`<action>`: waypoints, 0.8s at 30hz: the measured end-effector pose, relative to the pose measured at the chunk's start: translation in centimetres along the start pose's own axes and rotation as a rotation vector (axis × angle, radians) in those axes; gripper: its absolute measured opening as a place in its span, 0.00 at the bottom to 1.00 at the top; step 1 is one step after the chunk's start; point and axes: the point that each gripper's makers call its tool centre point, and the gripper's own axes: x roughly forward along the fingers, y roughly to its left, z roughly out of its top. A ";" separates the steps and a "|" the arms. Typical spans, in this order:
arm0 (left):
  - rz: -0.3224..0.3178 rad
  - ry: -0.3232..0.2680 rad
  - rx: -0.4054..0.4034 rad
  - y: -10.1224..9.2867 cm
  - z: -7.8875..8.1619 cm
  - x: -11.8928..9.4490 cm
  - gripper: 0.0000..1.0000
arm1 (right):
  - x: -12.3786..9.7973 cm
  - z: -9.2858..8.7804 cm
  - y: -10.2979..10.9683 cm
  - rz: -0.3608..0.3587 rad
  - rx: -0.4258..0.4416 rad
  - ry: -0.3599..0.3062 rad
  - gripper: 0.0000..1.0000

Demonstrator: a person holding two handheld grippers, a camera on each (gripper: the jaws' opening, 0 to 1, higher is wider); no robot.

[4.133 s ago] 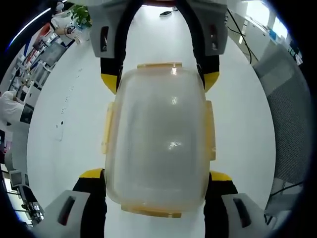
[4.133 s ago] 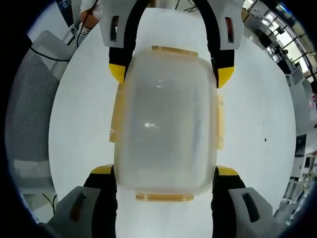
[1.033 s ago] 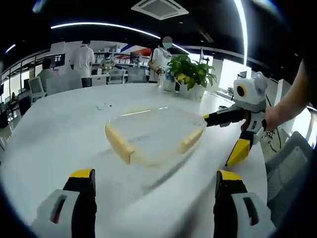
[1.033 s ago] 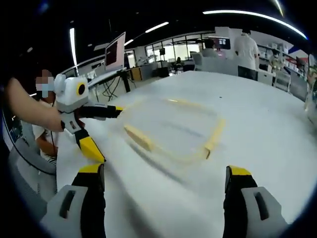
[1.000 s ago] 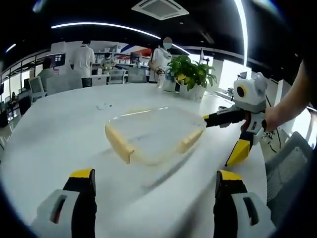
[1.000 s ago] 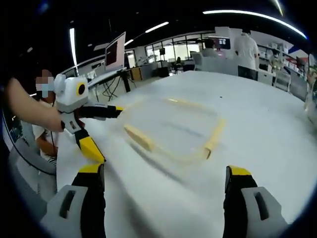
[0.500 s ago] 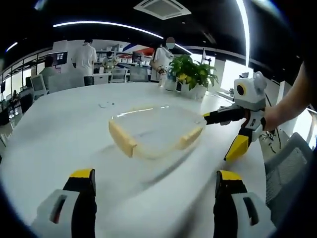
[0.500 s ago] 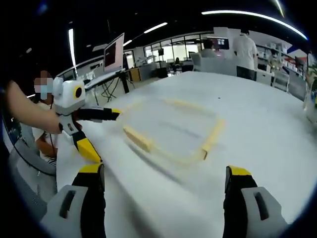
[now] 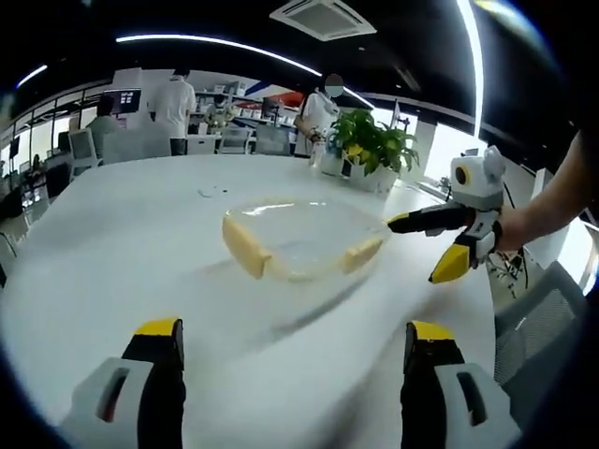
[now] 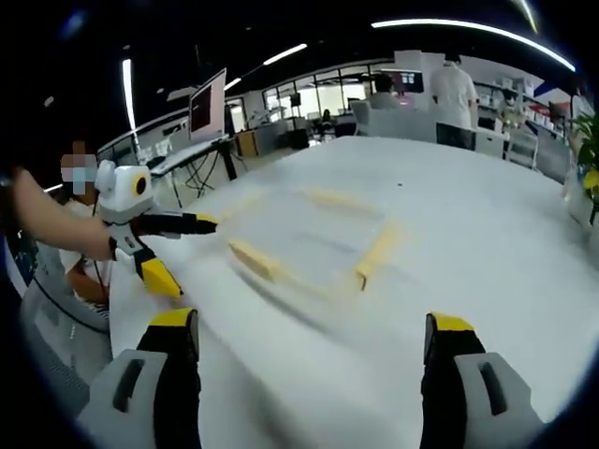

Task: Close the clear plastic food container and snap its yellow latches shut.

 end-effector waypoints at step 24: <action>0.089 -0.049 -0.201 0.8 -0.8 -7.4 0.93 | -7.6 -0.3 -0.7 -0.071 0.157 -0.106 0.98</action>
